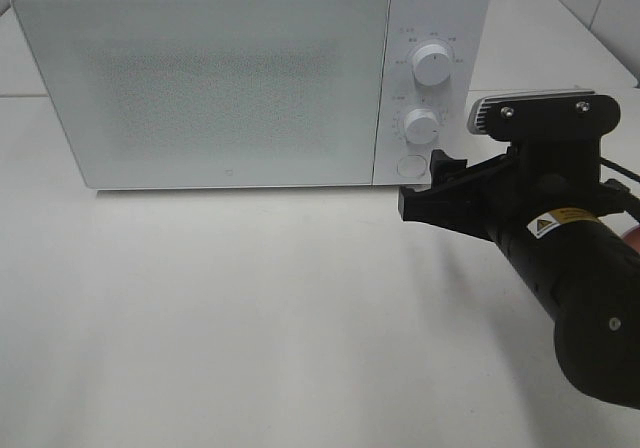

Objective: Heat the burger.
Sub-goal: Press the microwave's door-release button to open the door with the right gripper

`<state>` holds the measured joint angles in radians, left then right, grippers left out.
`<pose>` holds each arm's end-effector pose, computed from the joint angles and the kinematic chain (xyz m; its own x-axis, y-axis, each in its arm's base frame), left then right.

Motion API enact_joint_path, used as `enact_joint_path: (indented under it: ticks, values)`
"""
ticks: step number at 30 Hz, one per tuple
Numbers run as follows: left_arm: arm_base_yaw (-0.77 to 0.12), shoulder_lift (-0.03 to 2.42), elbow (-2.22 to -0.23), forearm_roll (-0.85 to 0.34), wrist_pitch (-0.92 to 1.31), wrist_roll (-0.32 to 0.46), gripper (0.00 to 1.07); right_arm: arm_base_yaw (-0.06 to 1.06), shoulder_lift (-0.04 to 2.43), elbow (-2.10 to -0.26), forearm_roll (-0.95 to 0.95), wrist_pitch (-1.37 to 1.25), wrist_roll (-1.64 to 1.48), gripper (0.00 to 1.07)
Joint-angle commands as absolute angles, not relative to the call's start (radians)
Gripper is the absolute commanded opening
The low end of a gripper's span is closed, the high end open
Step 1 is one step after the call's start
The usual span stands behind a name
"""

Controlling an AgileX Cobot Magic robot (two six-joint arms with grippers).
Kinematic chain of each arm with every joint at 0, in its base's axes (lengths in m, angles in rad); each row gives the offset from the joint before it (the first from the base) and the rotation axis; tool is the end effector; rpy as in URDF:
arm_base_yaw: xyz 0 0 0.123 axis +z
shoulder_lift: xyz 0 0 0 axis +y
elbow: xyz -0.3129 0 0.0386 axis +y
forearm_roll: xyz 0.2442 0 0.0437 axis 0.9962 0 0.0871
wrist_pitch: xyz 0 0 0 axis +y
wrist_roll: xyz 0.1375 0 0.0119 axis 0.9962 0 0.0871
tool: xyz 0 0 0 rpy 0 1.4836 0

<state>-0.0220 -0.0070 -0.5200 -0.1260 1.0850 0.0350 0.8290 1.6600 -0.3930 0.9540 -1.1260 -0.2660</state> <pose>-0.0020 -0.0153 0.2581 -0.4533 -0.0140 -0.8912 0.1102 0.9913 -0.0716 0.2575 0.1307 0.1837 -0.1973 0.0610 -0.9785 0.0324 0.9979 0.0556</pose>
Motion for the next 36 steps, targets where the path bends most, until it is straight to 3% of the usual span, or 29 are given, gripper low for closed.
enact_joint_path:
  ticks: [1, 2, 4, 5, 6, 8, 9, 10, 12, 22, 36]
  values:
    - [-0.02, -0.028, -0.518, -0.123, 1.071, 0.031, 0.98, 0.831, 1.657, -0.401, 0.957, -1.122, -0.051, 0.5]
    - [-0.02, -0.028, -0.518, -0.123, 1.071, 0.031, 0.98, 0.831, 1.657, -0.401, 0.957, -1.122, -0.051, 0.5]
    - [-0.02, -0.028, -0.518, -0.123, 1.071, 0.031, 0.98, 0.831, 1.657, -0.401, 0.957, -1.126, 0.15, 0.36]
    - [-0.02, -0.028, -0.518, -0.123, 1.071, 0.031, 0.98, 0.831, 1.657, -0.401, 0.957, -1.126, 0.15, 0.36]
    - [-0.02, -0.028, -0.518, -0.123, 1.071, 0.031, 0.98, 0.831, 1.657, -0.401, 0.957, -1.126, 0.28, 0.25]
    - [-0.02, -0.028, -0.518, -0.123, 1.071, 0.031, 0.98, 0.831, 1.657, -0.401, 0.957, -1.126, 0.336, 0.21]
    - [-0.02, -0.028, -0.518, -0.123, 1.071, 0.031, 0.98, 0.831, 1.657, -0.401, 0.957, -1.12, 0.459, 0.11]
    - [-0.02, -0.028, -0.518, -0.123, 1.071, 0.031, 0.98, 0.831, 1.657, -0.401, 0.957, -1.12, 0.459, 0.11]
    - [-0.02, -0.028, -0.518, -0.123, 1.071, 0.031, 0.98, 0.831, 1.657, -0.401, 0.957, -1.096, 0.629, 0.0]
    - [-0.02, -0.028, -0.518, -0.123, 1.071, 0.031, 0.98, 0.831, 1.657, -0.401, 0.956, -1.024, 1.07, 0.0]
    - [-0.02, -0.028, -0.518, -0.123, 1.071, 0.031, 0.98, 0.828, 1.756, -0.431, 0.927, -1.026, 1.204, 0.0]
